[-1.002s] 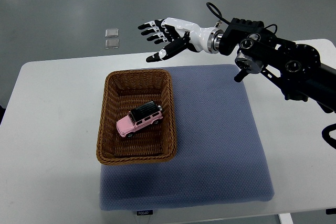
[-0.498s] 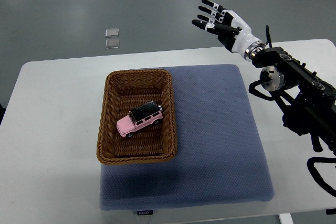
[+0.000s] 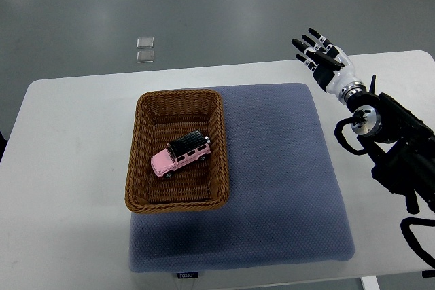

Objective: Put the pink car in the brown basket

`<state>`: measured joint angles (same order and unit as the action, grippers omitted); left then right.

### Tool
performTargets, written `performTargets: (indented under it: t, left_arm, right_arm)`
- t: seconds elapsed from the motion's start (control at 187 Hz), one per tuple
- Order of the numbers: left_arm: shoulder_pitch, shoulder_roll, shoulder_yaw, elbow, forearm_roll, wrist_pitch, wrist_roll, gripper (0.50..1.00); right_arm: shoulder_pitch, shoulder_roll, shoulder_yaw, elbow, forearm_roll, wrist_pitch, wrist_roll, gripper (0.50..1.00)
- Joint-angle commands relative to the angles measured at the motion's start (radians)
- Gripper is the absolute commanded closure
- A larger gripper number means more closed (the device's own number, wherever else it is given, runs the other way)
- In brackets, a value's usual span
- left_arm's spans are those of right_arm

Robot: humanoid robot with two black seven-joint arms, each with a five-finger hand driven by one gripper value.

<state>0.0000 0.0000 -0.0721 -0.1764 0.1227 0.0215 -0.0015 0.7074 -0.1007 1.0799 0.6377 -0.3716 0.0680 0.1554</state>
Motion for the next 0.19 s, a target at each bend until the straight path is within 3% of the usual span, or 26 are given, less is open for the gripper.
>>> performTargets:
  t: [0.0, 0.188]
  left_arm:
    - [0.0, 0.0, 0.0, 0.0, 0.0, 0.0, 0.0, 0.5]
    - [0.0, 0.0, 0.0, 0.0, 0.0, 0.0, 0.0, 0.5]
  right_arm:
    - [-0.009, 0.001, 0.0, -0.01, 0.025, 0.0, 0.013, 0.597]
    - [-0.009, -0.002, -0.001, -0.015, 0.036, 0.001, 0.019, 0.597]
